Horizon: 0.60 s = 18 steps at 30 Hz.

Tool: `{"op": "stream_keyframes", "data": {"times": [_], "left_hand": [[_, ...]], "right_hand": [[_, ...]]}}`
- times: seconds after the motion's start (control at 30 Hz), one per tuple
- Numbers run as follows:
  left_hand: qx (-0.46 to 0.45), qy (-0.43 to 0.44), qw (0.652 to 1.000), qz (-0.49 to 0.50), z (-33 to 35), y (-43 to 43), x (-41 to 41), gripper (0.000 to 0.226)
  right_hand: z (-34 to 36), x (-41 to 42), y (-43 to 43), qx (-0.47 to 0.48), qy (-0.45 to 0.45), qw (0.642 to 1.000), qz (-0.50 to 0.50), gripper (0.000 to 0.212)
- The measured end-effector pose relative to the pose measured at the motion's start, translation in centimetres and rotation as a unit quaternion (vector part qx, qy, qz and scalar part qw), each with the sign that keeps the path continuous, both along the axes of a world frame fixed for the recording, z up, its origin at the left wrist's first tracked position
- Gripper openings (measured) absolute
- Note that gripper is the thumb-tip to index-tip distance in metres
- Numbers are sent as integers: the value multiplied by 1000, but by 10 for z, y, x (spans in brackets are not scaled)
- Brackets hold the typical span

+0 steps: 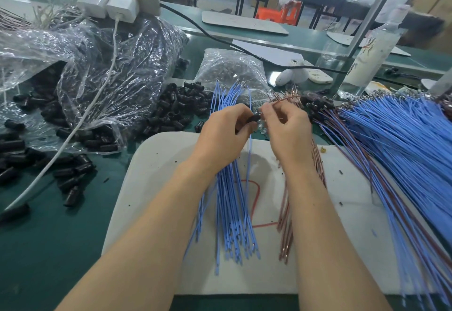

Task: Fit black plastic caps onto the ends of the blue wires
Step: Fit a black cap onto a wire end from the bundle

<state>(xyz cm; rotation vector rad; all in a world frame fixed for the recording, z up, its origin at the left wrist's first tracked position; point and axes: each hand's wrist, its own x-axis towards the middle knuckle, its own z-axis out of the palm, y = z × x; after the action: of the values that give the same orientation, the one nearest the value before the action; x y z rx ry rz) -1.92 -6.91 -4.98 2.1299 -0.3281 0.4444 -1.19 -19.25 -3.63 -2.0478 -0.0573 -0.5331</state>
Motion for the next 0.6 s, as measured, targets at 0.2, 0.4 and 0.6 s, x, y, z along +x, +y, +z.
{"op": "stream_keyframes", "data": {"times": [0.2,0.4,0.6], "left_hand": [[-55,-25,998,6,2,1,-1,8],[-176,-20,984,-26,11,-5,-7,6],[-557,196,805,-61,13,14,6,17]], "right_hand": [[4,-4,7,164,21,984,58,19],[9,-11,20,182,54,973,132,23],[21,-29,34,60,41,973,218,17]]}}
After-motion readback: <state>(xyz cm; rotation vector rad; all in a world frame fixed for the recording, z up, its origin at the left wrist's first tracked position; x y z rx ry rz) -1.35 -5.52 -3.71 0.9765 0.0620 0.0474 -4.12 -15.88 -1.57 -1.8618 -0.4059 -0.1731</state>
